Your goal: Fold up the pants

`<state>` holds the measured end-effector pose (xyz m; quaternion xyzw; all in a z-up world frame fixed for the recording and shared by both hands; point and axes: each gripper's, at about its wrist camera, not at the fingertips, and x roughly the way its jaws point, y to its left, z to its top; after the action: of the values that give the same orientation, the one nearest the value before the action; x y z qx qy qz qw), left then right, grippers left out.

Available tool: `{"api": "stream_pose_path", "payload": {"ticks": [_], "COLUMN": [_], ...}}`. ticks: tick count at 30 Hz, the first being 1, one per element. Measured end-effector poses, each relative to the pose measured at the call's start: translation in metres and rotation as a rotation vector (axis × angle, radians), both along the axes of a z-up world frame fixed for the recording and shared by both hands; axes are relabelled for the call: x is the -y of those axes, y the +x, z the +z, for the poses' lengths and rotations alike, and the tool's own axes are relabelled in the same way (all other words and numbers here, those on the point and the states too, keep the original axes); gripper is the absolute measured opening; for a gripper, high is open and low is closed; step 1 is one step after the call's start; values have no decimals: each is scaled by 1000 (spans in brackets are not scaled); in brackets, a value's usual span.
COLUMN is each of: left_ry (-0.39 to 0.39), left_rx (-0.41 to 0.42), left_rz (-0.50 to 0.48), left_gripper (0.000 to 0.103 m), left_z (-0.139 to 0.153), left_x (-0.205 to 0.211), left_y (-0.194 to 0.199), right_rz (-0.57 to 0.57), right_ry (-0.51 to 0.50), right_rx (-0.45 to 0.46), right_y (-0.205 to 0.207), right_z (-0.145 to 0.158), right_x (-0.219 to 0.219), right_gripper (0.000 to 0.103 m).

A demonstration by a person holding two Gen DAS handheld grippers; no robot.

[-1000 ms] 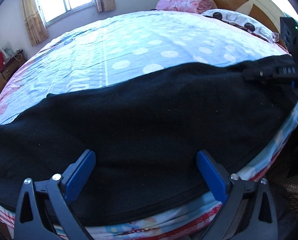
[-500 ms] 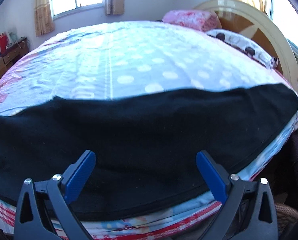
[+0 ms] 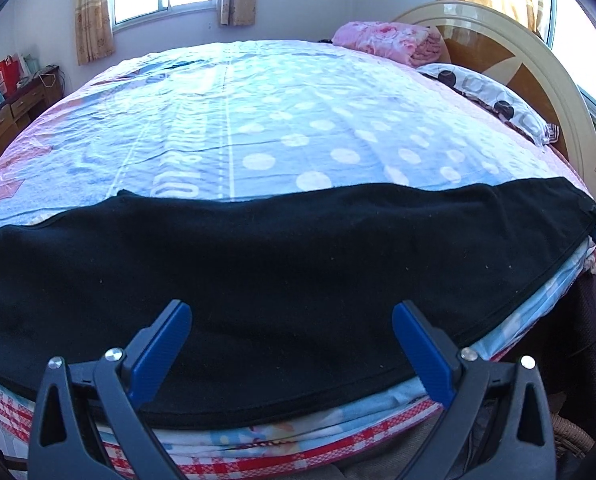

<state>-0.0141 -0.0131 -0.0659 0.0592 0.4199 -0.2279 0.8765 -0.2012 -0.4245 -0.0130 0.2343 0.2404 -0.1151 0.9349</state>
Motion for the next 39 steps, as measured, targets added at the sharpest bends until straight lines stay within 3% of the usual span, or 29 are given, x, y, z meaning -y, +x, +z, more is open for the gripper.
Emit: {"api": "stream_pose_path", "payload": {"ticks": [2, 4, 6, 8, 10, 11, 13, 18, 21, 25, 29, 33, 39], "left_ry": [-5, -13, -30, -45, -55, -59, -66, -100, -126, -152, -164, -187, -212], "left_rx": [-5, -15, -27, -28, -15, -9, 8, 35, 35, 25, 29, 13, -17], "left_rz": [7, 14, 27, 47, 68, 76, 101, 181, 225, 268, 299, 333, 350], "left_gripper": [103, 103, 102, 103, 103, 102, 103, 103, 103, 103, 103, 103, 103], "left_z": [0, -1, -1, 2, 6, 8, 14, 24, 25, 21, 17, 10, 1], "left_x": [-4, -7, -11, -17, -24, -27, -35, -65, -81, -102, -119, -135, -144], "left_y": [0, 2, 3, 6, 7, 7, 9, 17, 21, 25, 26, 31, 38], "right_rz": [16, -30, -97, -109, -109, -112, -108, 77, 205, 389, 538, 506, 506], "right_ry": [24, 154, 354, 506, 522, 472, 277, -64, -296, -493, -670, -943, -1067], "right_rx": [23, 76, 129, 174, 173, 145, 77, 20, -59, -131, -236, -227, -160], "right_y": [6, 3, -4, -10, -10, -8, 3, 46, 80, 119, 147, 145, 131], "right_z": [-1, -10, -29, -48, -48, -41, -20, 32, 39, 8, -48, -76, -72], "right_x": [-2, 14, 43, 62, 62, 57, 36, -49, -119, -209, -292, -327, -335], "right_gripper": [55, 49, 8, 4, 4, 5, 5, 5, 5, 5, 6, 9, 7]}}
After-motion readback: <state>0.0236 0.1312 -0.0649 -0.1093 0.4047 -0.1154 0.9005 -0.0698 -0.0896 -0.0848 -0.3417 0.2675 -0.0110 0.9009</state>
